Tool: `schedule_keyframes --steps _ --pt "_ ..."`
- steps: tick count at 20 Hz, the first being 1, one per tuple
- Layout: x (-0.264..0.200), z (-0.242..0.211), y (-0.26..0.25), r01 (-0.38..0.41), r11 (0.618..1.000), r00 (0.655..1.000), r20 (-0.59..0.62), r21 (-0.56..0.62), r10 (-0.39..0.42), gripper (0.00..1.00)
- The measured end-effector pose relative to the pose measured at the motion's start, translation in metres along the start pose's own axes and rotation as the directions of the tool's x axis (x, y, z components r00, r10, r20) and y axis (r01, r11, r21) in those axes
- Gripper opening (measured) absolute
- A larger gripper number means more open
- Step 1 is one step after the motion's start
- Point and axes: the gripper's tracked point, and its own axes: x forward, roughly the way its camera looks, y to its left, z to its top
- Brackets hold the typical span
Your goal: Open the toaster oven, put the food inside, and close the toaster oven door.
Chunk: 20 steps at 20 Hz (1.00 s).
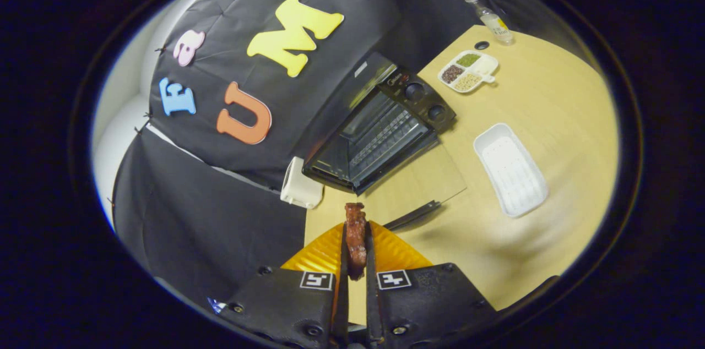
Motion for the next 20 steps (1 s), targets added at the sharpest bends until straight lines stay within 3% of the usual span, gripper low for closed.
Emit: schedule_keyframes --steps 7,12,20 --pt "0.109 0.044 0.023 0.006 0.998 0.986 0.167 0.056 -0.015 0.16" --pt "0.187 0.077 0.005 0.007 0.987 0.969 0.242 0.161 -0.047 0.16" --pt "0.253 0.094 -0.027 0.092 0.978 0.947 0.287 0.186 -0.144 0.17"
